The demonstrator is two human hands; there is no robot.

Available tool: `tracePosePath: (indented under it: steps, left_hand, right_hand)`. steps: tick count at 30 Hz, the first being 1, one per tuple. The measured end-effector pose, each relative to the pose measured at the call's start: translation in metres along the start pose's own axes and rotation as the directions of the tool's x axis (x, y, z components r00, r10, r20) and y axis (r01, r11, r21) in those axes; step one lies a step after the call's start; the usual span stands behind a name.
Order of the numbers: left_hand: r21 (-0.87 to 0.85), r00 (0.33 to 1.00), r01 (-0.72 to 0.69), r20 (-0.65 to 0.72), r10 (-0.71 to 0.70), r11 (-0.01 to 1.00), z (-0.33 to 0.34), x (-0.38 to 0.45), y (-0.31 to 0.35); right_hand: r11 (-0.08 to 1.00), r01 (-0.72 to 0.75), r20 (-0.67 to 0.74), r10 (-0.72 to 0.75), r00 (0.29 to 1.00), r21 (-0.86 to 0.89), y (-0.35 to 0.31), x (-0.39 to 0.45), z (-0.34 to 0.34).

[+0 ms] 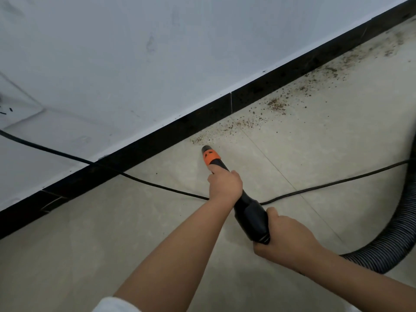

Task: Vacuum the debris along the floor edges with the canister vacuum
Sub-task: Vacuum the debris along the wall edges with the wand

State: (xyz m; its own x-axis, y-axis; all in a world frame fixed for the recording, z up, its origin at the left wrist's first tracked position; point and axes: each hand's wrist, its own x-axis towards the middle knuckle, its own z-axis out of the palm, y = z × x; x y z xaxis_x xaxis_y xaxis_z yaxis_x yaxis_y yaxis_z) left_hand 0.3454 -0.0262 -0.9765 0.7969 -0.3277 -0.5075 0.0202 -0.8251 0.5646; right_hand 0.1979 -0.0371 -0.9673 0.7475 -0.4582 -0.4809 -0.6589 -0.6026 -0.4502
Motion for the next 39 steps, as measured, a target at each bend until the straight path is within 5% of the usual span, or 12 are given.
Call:
tracePosePath:
  steps: [19, 33, 39]
  left_hand:
    - [-0.12, 0.994, 0.072, -0.071, -0.081, 0.99, -0.034, 0.055, 0.015]
    - [-0.315, 0.945, 0.219, -0.169, -0.281, 0.924, -0.05, 0.0, -0.061]
    - [-0.307, 0.961, 0.155, -0.172, -0.215, 0.939, -0.07, 0.015, -0.066]
  right_hand:
    - [0.998, 0.051, 0.007, -0.051, 0.999, 0.026, -0.028, 0.067, -0.017]
    - [0.944, 0.298, 0.184, -0.272, 0.945, -0.138, -0.033, 0.031, -0.007]
    - [0.945, 0.303, 0.158, -0.283, 0.946, -0.124, -0.056, 0.036, 0.002]
